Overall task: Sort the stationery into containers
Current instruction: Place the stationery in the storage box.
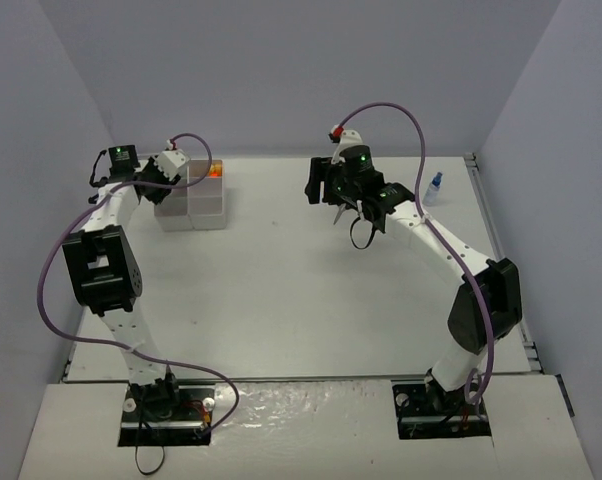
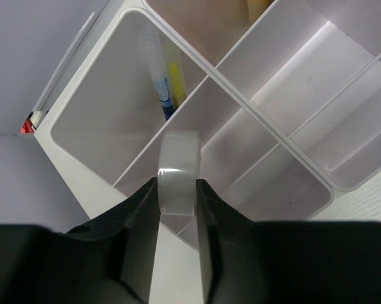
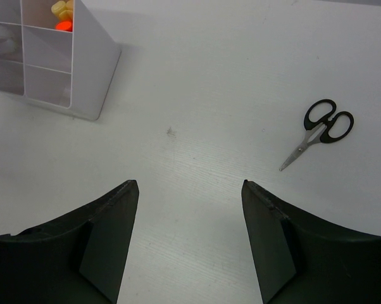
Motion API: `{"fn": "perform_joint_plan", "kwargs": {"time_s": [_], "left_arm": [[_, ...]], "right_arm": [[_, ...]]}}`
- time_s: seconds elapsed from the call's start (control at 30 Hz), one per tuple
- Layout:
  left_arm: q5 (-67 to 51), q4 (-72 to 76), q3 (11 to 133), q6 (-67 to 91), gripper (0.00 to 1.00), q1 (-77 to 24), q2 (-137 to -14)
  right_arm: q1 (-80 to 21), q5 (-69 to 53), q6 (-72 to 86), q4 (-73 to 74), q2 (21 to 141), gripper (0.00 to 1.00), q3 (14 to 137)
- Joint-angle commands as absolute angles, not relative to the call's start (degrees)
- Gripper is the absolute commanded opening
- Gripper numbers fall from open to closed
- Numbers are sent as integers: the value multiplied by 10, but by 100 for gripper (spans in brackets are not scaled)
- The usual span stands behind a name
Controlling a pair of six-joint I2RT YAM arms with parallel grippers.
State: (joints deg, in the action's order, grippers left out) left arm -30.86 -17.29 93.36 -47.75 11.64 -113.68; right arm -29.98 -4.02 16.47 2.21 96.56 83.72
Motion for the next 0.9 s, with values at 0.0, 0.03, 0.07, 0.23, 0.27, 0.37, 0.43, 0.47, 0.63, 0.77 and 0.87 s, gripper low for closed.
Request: {"fn": "perform_joint_plan", "kwargs": {"time_s": [0.0, 0.03, 0.07, 0.23, 0.27, 0.37, 0.43, 0.47, 0.63, 0.77, 0.87], "left_arm": [[-315, -128, 955, -489, 40, 119, -1114], [-316, -128, 955, -485, 50, 119, -1112], [-316, -129, 955, -480, 55, 119, -1110], [-329, -127, 954, -452, 69, 119, -1087], [-333, -126, 955, -442, 70, 119, -1083], [-335, -125, 973, -379, 71, 119, -1075], [-332, -136, 991, -340, 71, 117, -1072], [-330, -143, 1005, -319, 71, 116, -1070], [-320, -172, 1042, -213, 72, 113, -1045], [-344, -172, 1029, -163, 74, 113, -1000], [-352, -185, 1031, -114, 74, 113, -975]], "right_arm": [[-294, -24, 165, 6, 919, 64, 843], [-294, -24, 165, 16, 919, 64, 843], [-294, -25, 166, 17, 921, 64, 843], [-291, -27, 176, 19, 931, 64, 846], [-290, -27, 179, 19, 934, 64, 847], [-286, -21, 190, 20, 945, 63, 851], [-281, -17, 197, 23, 957, 63, 854], [-277, -15, 203, 25, 963, 62, 858], [-252, -2, 233, 42, 1002, 60, 888], [-224, -10, 258, 98, 1068, 60, 941], [-214, 14, 253, 136, 1119, 59, 987]]}}
